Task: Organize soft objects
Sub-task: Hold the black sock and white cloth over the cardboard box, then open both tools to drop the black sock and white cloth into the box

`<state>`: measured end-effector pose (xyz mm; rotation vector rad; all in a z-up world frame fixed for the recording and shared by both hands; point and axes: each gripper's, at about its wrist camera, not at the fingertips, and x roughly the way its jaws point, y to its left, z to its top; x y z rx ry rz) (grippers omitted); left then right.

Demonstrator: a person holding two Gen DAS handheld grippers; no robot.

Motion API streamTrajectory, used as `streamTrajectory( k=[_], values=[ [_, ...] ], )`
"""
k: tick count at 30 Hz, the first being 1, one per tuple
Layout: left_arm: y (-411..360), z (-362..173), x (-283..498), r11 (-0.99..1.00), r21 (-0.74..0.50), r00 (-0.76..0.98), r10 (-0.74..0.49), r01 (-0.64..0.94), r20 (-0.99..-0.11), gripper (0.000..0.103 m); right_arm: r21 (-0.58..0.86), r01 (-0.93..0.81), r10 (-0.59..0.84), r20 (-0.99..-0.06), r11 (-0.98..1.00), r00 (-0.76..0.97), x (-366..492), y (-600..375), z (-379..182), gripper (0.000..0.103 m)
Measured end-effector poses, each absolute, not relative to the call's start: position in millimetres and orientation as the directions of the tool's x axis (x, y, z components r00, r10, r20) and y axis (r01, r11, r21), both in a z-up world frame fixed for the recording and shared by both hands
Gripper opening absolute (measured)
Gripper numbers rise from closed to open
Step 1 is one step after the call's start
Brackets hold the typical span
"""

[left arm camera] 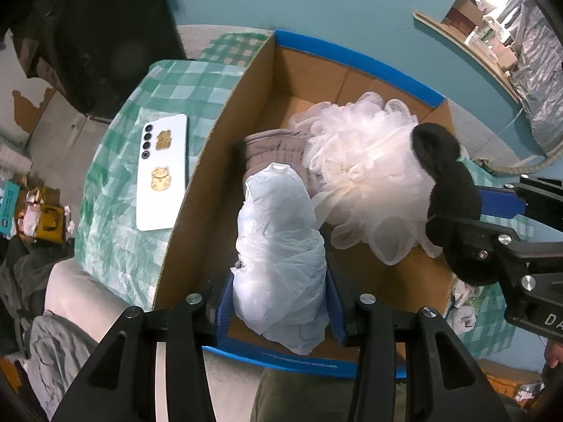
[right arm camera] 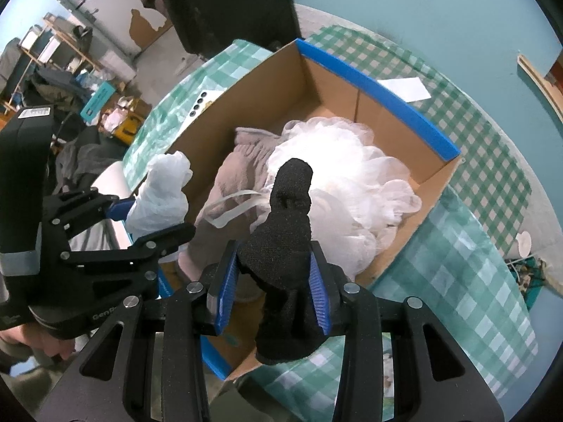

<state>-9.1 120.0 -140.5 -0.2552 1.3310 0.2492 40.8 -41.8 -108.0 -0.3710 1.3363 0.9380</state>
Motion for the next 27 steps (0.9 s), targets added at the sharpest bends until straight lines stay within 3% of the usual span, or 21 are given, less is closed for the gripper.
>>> streamTrajectory(
  k=[3, 5, 7, 10, 27],
  values=[
    [121.3, -142.2, -9.7, 0.941, -0.036, 0.209, 0.037, -0.338, -0.977, 0.053, 0.265, -0.757, 0.360, -0.932, 0.598, -0.042, 39.8, -39.8, -107.6, 0.038],
    [121.4, -142.1, -10.5, 0.939, -0.032, 0.208, 0.043, -0.344, -0.977, 0.063, 0.265, -0.756, 0.363, -0.931, 0.599, -0.039, 39.1, -39.0, -106.3, 0.046],
    [120.8, -140.8, -11.1, 0.937, -0.034, 0.212, 0.043, -0.348, -0.976, 0.066, 0.265, -0.756, 0.370, -0.929, 0.599, -0.033, 38.8, -39.6, -104.7, 0.057],
    [119.7, -139.7, -11.1, 0.937, -0.028, 0.209, 0.049, -0.349, -0.977, 0.071, 0.270, -0.757, 0.381, -0.924, 0.595, -0.030, 38.6, -41.3, -100.0, 0.057],
    [100.0, -120.3, -14.7, 0.940, -0.042, 0.248, 0.046, -0.339, -0.968, 0.071, 0.275, -0.746, 0.420, -0.908, 0.606, 0.007, 40.1, -63.3, -78.4, 0.060]
  ],
)
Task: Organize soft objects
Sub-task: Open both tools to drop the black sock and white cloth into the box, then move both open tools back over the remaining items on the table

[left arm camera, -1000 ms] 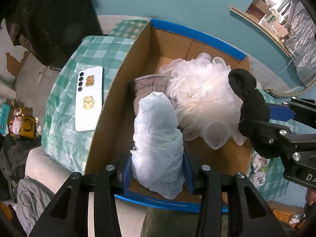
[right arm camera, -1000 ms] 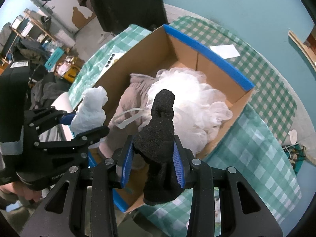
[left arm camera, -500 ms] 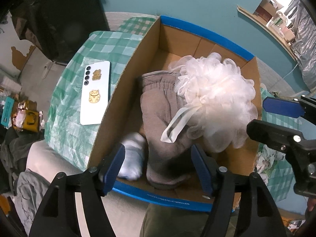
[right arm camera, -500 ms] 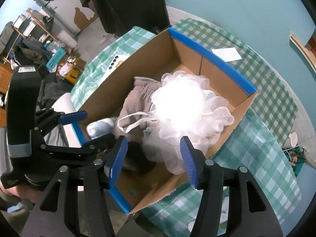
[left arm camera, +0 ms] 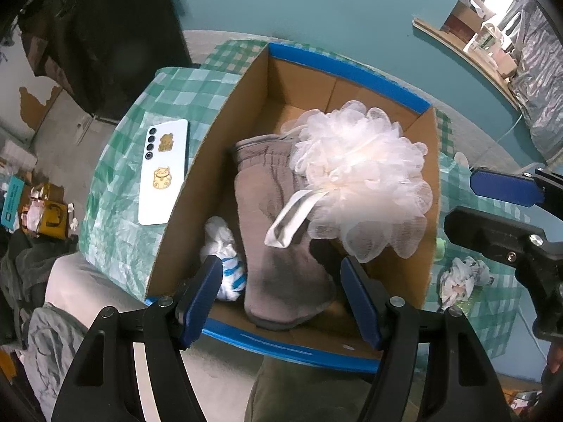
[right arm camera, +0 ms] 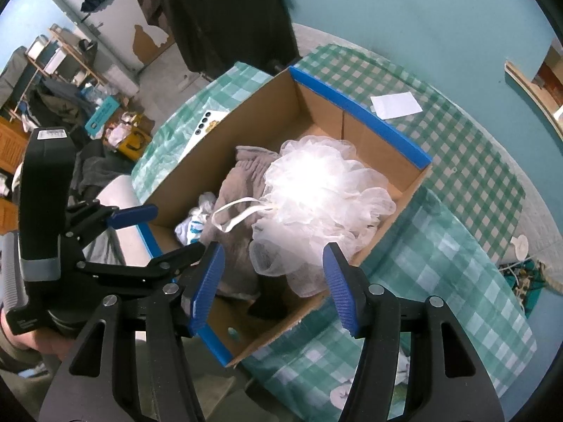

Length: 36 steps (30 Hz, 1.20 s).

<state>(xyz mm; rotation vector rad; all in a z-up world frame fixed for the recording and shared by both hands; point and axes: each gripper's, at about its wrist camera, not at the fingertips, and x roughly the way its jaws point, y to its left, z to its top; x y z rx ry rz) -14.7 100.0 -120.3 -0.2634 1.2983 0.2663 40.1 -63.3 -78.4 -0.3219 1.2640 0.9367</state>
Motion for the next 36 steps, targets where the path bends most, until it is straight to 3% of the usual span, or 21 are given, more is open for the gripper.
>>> streamTrajectory(
  k=[36],
  values=[
    [-20.9, -105.6, 10.8, 0.995, -0.042, 0.272, -0.015, -0.095, -0.962, 0.071, 0.251, -0.593, 0.381, -0.919, 0.765, 0.102, 46.2, -201.9, -76.1, 0.064]
  ],
)
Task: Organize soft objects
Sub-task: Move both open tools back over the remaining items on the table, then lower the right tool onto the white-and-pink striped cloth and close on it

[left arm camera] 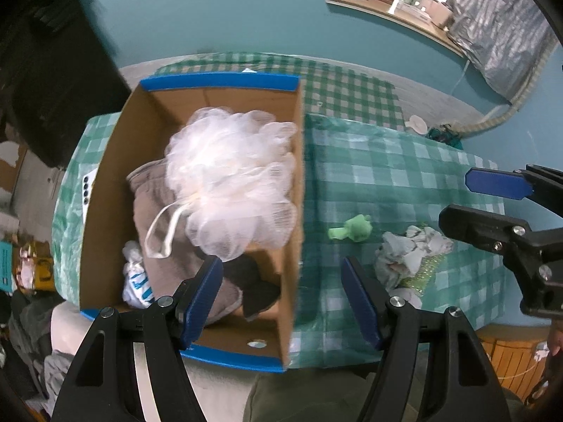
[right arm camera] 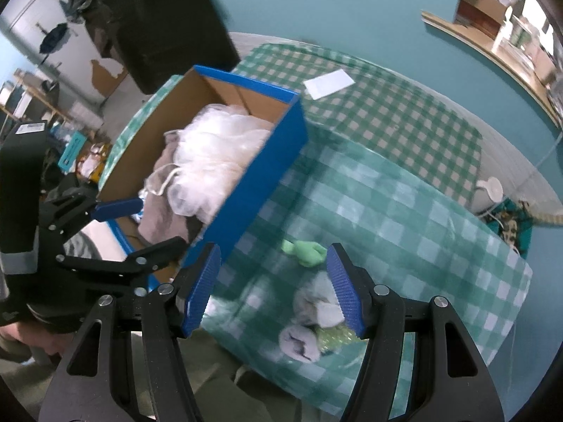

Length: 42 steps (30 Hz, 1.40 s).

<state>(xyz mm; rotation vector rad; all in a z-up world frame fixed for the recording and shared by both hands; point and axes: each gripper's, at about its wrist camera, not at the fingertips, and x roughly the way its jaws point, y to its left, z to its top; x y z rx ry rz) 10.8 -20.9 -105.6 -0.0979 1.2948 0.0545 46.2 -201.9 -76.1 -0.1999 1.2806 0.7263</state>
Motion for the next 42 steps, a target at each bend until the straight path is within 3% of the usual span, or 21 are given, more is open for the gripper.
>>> streamTrajectory(
  k=[22, 42],
  values=[
    [-94.2, -130.6, 14.5, 0.999, -0.045, 0.208, -0.046, 0.012, -0.977, 0.075, 0.237, -0.500, 0.320, -0.944, 0.833, 0.086, 59.4, -295.0, -108.7, 0.065],
    [-115.5, -186.2, -2.1, 0.988, -0.068, 0.099, -0.055, -0.137, -0.994, 0.075, 0.224, -0.706, 0.280, -0.959, 0.672, -0.037, 55.3, -282.3, -162.5, 0.065]
  ],
)
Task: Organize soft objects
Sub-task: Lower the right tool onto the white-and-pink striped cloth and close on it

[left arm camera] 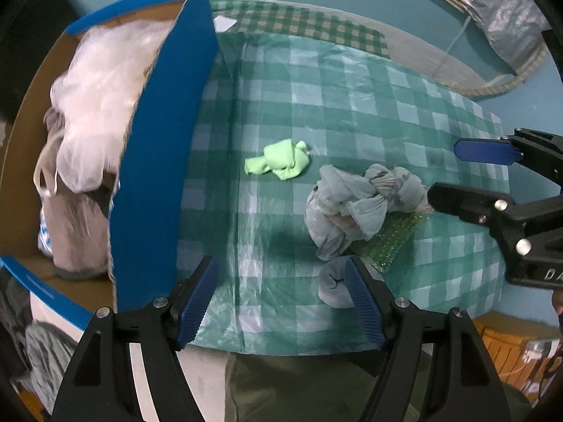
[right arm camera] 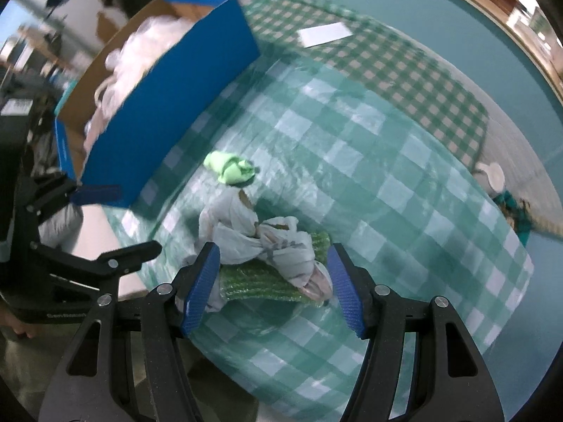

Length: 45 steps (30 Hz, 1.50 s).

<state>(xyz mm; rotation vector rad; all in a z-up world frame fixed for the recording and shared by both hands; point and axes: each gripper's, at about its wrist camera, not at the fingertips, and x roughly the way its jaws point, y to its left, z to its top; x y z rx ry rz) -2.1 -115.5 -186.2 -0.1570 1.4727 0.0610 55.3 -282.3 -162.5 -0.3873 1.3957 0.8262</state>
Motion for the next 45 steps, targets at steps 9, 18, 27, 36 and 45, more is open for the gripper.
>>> streamTrajectory(
  k=[9, 18, 27, 36, 45],
  values=[
    [-111.8, -202.4, -12.9, 0.965, -0.097, 0.095, -0.075, -0.245, -0.993, 0.075, 0.203, -0.836, 0.236, -0.968, 0.510, -0.090, 48.0, -259.2, -187.5, 0.065],
    [-110.6, -214.3, -22.9, 0.945, -0.107, 0.084, -0.085, -0.308, -0.993, 0.075, 0.197, -0.904, 0.176, -0.975, 0.380, -0.139, 38.7, -243.4, -211.8, 0.065],
    [-106.3, -220.1, -29.1, 0.938, -0.102, 0.065, -0.085, -0.330, -0.994, 0.075, 0.191, -0.915, 0.170, -0.976, 0.354, -0.138, 37.3, -234.2, -229.3, 0.065],
    [-108.8, -222.1, -28.3, 0.943, -0.093, 0.056, -0.079, -0.320, -0.995, 0.075, 0.167, -0.910, 0.187, -0.977, 0.379, -0.101, 40.6, -230.1, -232.4, 0.037],
    [-115.0, -216.3, -20.6, 0.949, -0.089, 0.068, -0.072, -0.304, -0.995, 0.075, 0.159, -0.878, 0.237, -0.970, 0.451, -0.054, 49.9, -245.4, -215.7, 0.018]
  ],
)
